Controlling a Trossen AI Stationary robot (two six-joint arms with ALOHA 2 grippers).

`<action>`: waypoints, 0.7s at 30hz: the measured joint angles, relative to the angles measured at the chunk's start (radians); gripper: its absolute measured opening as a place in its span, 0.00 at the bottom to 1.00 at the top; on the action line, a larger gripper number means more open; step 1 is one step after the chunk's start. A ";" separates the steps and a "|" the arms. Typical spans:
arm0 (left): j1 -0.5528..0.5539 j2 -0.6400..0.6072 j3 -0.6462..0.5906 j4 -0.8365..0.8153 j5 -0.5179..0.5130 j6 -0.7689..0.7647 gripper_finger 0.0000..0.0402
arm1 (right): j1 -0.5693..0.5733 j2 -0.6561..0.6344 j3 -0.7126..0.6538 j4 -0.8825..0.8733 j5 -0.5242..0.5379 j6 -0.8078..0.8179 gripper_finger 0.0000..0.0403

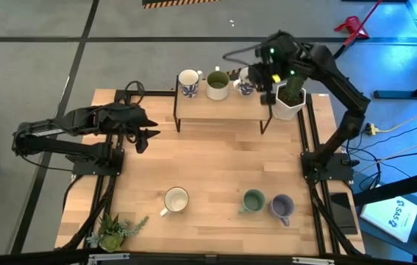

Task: Place coffee mugs
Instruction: Put the green mug on the shelf

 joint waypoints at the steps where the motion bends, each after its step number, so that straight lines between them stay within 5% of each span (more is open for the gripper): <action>1: 0.000 -0.005 0.000 0.004 0.004 0.000 0.38 | 0.026 -0.004 0.000 -0.022 -0.003 0.019 0.29; 11: 0.000 -0.068 0.000 0.003 0.000 0.000 0.38 | 0.362 -0.016 -0.010 -0.204 0.120 0.310 0.29; 21: 0.000 -0.094 0.000 -0.002 0.008 0.010 0.38 | 0.704 -0.014 -0.220 -0.206 0.352 0.730 0.29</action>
